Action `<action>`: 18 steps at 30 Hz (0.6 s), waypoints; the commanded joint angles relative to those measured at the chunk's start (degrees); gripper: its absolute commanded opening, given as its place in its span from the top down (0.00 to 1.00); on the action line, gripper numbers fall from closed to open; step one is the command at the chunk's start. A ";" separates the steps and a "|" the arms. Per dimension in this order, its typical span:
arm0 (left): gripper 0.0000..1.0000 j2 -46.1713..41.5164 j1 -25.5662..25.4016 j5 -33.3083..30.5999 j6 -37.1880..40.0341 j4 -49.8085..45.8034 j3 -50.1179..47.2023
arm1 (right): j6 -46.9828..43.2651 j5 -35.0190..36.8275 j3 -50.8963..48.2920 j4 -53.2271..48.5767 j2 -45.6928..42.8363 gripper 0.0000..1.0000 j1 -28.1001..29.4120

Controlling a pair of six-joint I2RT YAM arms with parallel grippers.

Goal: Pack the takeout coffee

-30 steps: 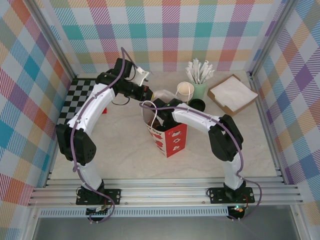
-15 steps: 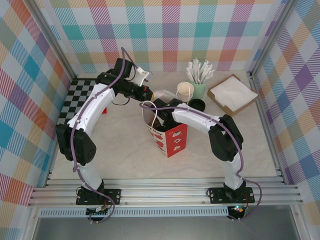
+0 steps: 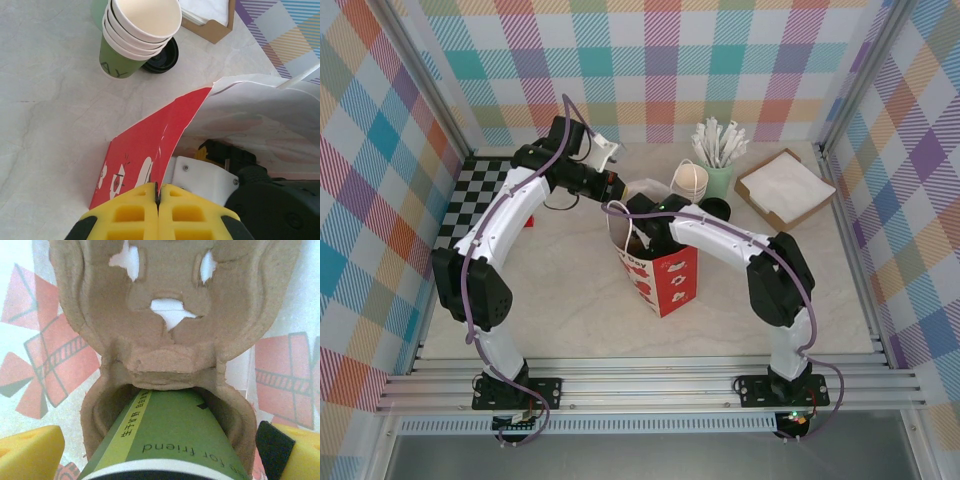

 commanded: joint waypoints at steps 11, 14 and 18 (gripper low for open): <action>1.00 -0.96 -0.03 -1.17 -0.01 -0.40 0.65 | 0.32 0.74 1.55 -2.02 -2.85 0.00 0.18; 1.00 -0.74 -0.03 -1.20 -0.09 -0.31 0.65 | 0.34 0.91 1.65 -2.04 -3.43 0.00 0.28; 1.00 -0.74 -0.04 -1.13 -0.05 -0.30 0.65 | 0.28 1.22 2.07 -2.49 -3.63 0.00 0.27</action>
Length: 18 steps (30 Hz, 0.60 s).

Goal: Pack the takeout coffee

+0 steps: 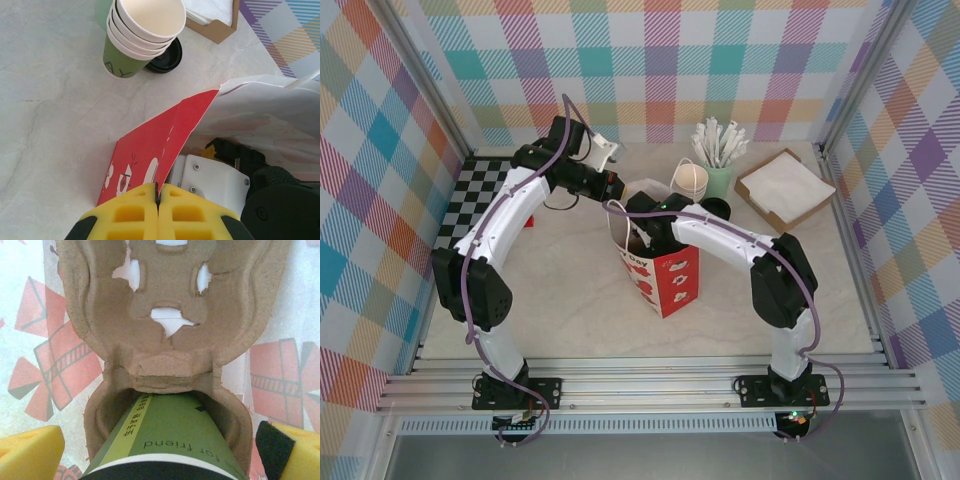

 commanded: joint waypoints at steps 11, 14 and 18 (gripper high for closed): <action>1.00 -0.57 -0.06 -0.44 0.10 -0.48 0.68 | 1.01 2.10 3.85 -5.52 -3.13 0.00 1.13; 1.00 -0.61 -0.03 -0.36 0.22 -0.57 0.65 | 1.63 2.25 3.98 -5.68 -3.61 0.00 1.29; 1.00 -0.56 -0.07 -0.36 0.39 -0.83 0.61 | 2.20 2.11 4.86 -6.30 -4.01 0.00 1.39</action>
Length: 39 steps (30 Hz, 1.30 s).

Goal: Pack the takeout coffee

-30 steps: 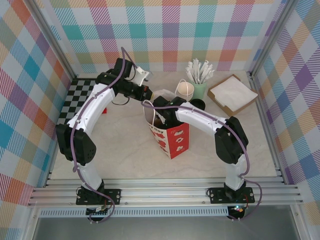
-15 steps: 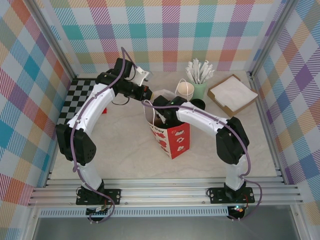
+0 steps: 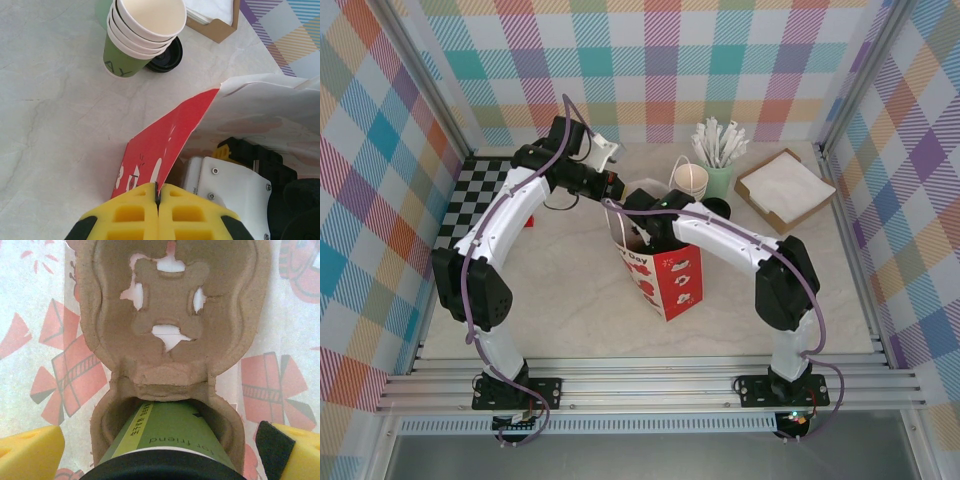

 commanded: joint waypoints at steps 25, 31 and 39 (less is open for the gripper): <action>1.00 -0.43 -0.04 -0.68 0.22 -0.59 0.65 | 0.46 5.50 3.47 -0.65 -9.22 0.00 0.97; 1.00 0.22 -0.03 -0.19 -0.47 -0.50 0.91 | 0.85 6.89 4.06 4.29 -10.09 0.00 0.99; 1.00 0.10 -0.03 -0.03 -0.81 -0.65 0.87 | -0.33 9.83 2.82 11.20 -13.69 0.00 0.97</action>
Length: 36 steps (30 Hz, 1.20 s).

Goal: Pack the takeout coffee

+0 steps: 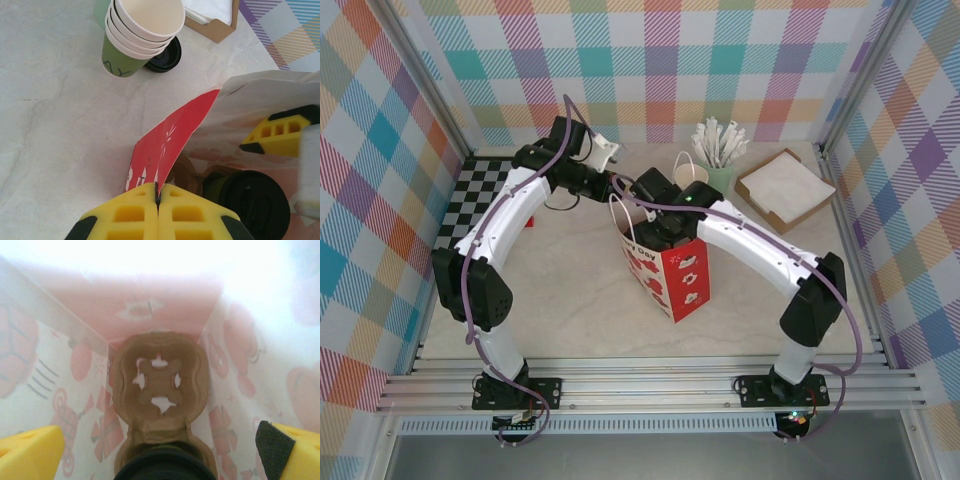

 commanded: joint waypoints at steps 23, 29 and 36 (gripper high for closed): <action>1.00 -2.30 0.04 -4.11 -3.01 0.00 -1.14 | -1.19 8.73 -20.13 37.09 -21.80 0.00 0.25; 1.00 -2.75 -0.01 -5.39 -3.53 -0.08 -1.71 | 9.88 11.25 -27.14 40.87 -31.18 0.00 -2.46; 1.00 -3.20 0.03 -5.74 -3.90 0.17 -2.42 | 11.04 2.44 -28.16 32.08 -34.82 0.00 -4.43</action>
